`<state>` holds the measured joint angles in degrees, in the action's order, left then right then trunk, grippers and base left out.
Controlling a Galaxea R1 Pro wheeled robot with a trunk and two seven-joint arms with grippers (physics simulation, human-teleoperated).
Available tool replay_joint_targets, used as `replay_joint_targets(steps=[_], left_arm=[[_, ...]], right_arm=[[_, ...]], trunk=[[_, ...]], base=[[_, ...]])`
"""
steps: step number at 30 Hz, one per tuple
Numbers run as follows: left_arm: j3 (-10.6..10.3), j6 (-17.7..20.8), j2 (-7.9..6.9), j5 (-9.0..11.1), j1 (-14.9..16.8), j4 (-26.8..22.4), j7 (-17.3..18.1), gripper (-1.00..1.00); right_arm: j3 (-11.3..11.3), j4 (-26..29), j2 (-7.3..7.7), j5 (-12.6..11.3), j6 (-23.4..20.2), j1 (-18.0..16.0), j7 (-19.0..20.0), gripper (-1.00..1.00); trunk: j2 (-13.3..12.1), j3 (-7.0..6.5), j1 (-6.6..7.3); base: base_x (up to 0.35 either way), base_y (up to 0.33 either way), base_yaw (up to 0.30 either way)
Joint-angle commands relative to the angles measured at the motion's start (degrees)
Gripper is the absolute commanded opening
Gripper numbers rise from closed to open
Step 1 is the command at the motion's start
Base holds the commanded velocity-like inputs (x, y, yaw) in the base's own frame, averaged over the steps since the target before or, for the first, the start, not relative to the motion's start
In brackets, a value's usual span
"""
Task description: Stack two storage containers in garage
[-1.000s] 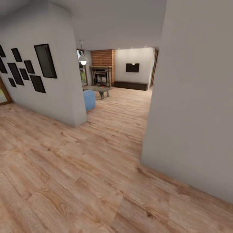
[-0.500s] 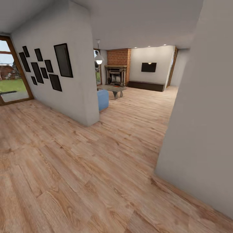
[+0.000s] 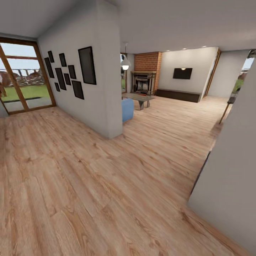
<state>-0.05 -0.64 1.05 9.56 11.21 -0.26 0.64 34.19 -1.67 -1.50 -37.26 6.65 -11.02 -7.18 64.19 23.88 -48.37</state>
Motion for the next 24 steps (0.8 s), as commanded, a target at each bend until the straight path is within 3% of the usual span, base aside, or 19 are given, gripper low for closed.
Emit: replay_joint_targets(steps=[1,24], left_arm=[[-0.04,-0.07,0.01,0.46,0.04,0.02,0.07,1.00],[0.00,-0.07,0.01,0.46,0.04,0.02,0.07,1.00]], right_arm=[[0.44,-0.18,-0.03,-0.44,0.32,-0.06,-0.03,1.00],[0.44,-0.18,0.01,0.03,-0.07,-0.05,-0.03,1.00]], trunk=[[0.03,0.07,-0.03],[0.03,0.09,-0.03]], base=[[0.323,0.000,0.108],[0.323,0.000,0.012]])
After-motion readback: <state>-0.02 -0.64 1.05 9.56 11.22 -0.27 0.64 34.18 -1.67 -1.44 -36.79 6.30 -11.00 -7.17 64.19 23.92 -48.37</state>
